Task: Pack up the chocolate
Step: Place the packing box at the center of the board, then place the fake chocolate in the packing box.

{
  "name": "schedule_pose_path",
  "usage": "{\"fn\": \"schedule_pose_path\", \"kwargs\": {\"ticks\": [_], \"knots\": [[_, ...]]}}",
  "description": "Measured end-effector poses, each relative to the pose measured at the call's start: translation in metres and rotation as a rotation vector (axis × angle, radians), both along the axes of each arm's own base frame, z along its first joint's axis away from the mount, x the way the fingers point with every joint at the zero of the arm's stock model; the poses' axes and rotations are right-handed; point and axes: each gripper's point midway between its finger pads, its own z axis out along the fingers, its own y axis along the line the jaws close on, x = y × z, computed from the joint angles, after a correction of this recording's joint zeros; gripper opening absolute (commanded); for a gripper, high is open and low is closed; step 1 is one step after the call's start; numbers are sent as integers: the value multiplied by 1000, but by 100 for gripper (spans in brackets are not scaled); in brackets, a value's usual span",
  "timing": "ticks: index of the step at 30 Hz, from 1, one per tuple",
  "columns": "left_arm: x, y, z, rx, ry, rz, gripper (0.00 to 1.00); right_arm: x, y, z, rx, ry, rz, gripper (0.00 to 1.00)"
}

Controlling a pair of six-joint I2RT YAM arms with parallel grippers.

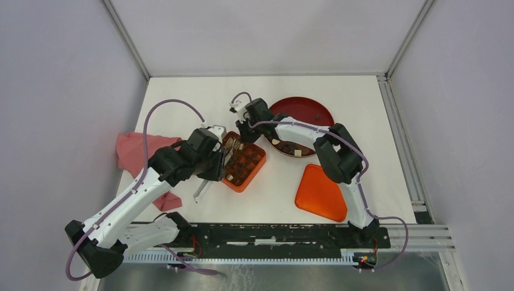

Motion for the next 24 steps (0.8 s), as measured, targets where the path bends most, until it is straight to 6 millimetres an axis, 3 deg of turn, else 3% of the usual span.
{"fn": "schedule_pose_path", "kwargs": {"ticks": [2, 5, 10, 14, 20, 24], "knots": [[-2, 1, -6, 9, 14, 2, 2, -4, 1, -8, 10, 28, 1, 26], [-6, 3, -16, 24, 39, 0, 2, -5, 6, -4, 47, 41, 7, 41], [-8, 3, -27, 38, 69, -5, 2, 0, 6, 0, 80, 45, 10, 53], [-8, -1, -29, 30, 78, -13, 2, 11, -6, 7, 91, 43, -5, 56], [-2, -7, -35, 37, 92, -15, 2, 38, -46, 55, 135, -24, -3, 61], [1, -9, -44, 61, 120, -14, 2, 42, -78, 92, 165, -93, 35, 63]]}}
